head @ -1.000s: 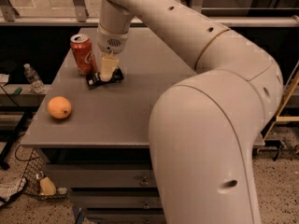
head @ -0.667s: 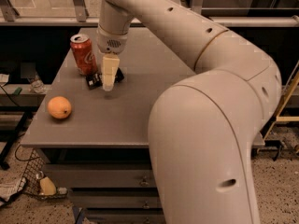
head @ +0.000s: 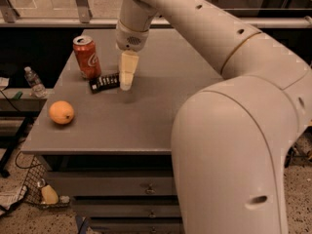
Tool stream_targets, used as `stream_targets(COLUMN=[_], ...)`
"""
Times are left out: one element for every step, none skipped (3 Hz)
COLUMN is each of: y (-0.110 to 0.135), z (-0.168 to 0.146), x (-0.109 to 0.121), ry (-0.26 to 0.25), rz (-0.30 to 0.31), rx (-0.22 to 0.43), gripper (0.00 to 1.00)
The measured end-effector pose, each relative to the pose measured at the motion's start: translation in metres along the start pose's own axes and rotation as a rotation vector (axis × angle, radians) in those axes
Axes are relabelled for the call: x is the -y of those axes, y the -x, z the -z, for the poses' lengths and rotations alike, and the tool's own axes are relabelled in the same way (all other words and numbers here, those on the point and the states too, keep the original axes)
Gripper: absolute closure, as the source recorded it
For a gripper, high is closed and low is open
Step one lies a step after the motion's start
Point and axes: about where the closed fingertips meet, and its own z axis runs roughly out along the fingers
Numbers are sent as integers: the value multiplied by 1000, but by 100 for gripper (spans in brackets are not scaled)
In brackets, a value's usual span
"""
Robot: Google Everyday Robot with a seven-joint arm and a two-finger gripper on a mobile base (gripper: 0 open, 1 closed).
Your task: Move rxbar chocolate near coke can
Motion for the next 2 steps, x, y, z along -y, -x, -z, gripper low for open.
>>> stream_targets(y=[-49, -111], z=[31, 74], x=[5, -4], ry=[-52, -127], rz=[-54, -151], rx=[34, 43], gripper=[0, 0])
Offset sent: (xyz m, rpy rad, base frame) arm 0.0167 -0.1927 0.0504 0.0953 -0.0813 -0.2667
